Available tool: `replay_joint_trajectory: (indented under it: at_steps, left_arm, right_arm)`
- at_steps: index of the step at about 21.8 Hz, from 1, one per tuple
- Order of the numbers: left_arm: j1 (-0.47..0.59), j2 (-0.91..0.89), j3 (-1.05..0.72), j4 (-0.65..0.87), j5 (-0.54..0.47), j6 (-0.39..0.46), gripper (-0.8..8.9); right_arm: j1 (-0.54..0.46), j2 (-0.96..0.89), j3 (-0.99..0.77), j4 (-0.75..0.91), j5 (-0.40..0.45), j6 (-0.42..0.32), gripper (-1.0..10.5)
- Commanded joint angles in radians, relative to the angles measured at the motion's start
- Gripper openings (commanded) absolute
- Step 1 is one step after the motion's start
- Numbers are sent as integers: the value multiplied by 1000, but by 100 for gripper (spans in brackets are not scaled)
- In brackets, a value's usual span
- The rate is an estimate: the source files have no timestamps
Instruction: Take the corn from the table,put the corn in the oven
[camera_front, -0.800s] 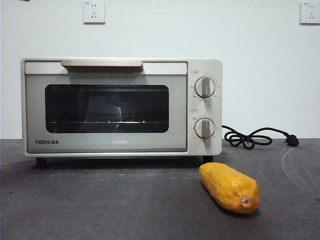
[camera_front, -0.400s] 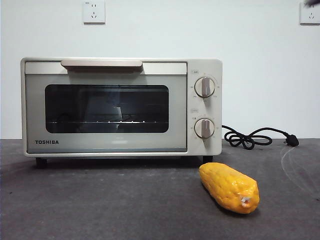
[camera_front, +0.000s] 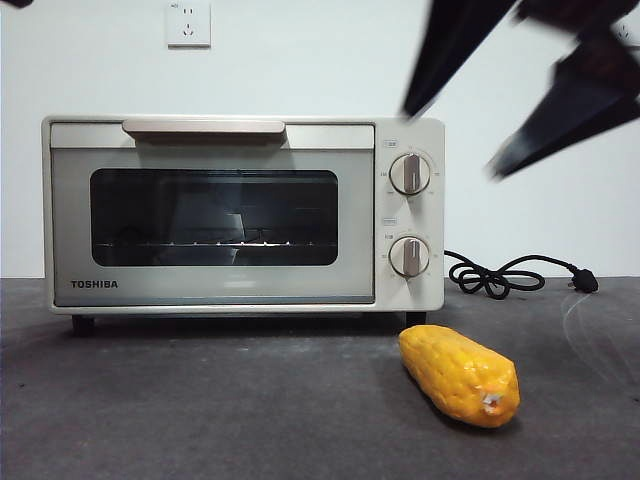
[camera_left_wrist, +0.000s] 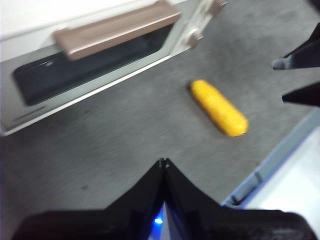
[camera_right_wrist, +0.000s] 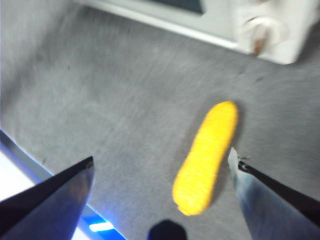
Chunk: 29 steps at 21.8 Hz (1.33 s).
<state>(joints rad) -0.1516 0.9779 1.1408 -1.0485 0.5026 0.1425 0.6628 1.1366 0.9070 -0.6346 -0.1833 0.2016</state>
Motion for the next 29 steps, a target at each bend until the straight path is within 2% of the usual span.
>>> replay_joint_trajectory:
  at_steps: [1, 10, 17, 21, 22, 26, 29]
  left_arm:
    - [-9, 2, 0, -10, -56, 23, -5]
    - [-12, 2, 0, -19, -85, 23, -5]
    - [-12, 3, 0, -9, -85, 23, -5]
    - [-12, 4, 0, -1, -84, 23, -5]
    - [-12, 4, 0, 10, -84, 22, -5]
    - [-14, 16, 0, 127, -82, -19, -5]
    - [-15, 51, 0, 252, -72, -38, -5]
  right_arm:
    - [33, 88, -1, 39, 21, 20, 450]
    - [50, 325, -1, 69, 169, 33, 446]
    - [50, 451, -1, 98, 176, 39, 421]
    - [50, 465, -1, 98, 175, 28, 25]
    - [50, 463, 0, 97, 165, 29, -15]
    - [64, 442, 0, 94, 41, 29, -12]
    - [108, 381, 0, 114, -14, 34, -12]
